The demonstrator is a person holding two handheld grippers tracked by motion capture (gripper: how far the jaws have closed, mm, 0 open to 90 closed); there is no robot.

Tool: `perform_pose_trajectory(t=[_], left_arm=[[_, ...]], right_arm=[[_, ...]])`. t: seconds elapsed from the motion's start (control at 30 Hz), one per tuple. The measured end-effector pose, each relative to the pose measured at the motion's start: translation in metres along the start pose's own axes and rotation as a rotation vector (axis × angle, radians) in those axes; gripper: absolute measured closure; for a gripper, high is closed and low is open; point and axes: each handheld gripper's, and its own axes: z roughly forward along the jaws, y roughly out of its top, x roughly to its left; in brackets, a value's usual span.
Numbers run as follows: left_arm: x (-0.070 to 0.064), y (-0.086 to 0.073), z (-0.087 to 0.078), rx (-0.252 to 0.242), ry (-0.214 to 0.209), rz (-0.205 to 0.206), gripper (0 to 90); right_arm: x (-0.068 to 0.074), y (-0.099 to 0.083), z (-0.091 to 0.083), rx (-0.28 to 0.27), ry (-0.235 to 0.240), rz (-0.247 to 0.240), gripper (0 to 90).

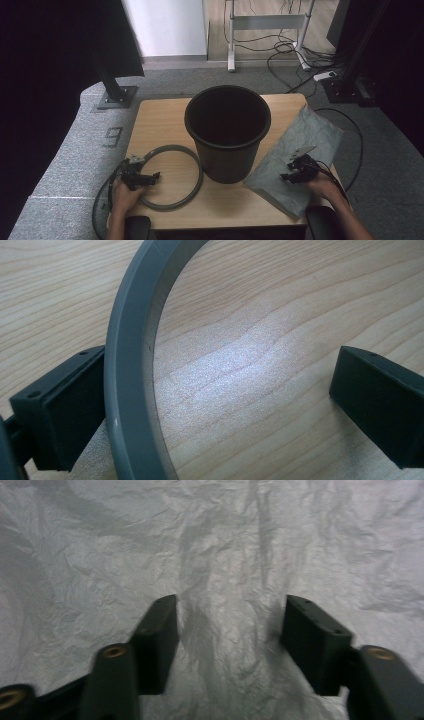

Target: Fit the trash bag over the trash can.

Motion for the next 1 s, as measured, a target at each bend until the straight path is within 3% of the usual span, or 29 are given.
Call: perform_pose_trajectory(t=[0.07, 0.1, 0.23, 0.27, 0.3, 0.5, 0.63, 1.0], left_arm=[[0.000, 0.000, 0.000, 0.000, 0.000, 0.000, 0.0], [0.000, 0.000, 0.000, 0.000, 0.000, 0.000, 0.0], [0.000, 0.000, 0.000, 0.000, 0.000, 0.000, 0.0], [0.000, 0.000, 0.000, 0.000, 0.000, 0.000, 0.0], [0.000, 0.000, 0.000, 0.000, 0.000, 0.000, 0.0], [0.000, 0.000, 0.000, 0.000, 0.000, 0.000, 0.0], [0.000, 0.000, 0.000, 0.000, 0.000, 0.000, 0.0], [0.000, 0.000, 0.000, 0.000, 0.002, -0.002, 0.0]], right_arm=[[-0.001, 0.000, -0.001, 0.005, -0.003, 0.007, 51.4], [-0.002, 0.001, -0.003, 0.019, -0.009, 0.017, 60.3], [-0.002, 0.004, -0.004, 0.056, -0.007, 0.020, 79.2], [-0.002, 0.004, -0.004, 0.056, -0.007, 0.020, 79.2], [-0.001, 0.005, -0.004, 0.066, 0.007, 0.027, 86.5], [-0.002, 0.005, -0.005, 0.069, 0.020, 0.078, 88.1], [-0.002, 0.005, -0.006, 0.076, 0.035, 0.078, 88.1], [-0.020, 0.026, -0.032, 0.077, -0.020, 0.116, 87.8]])
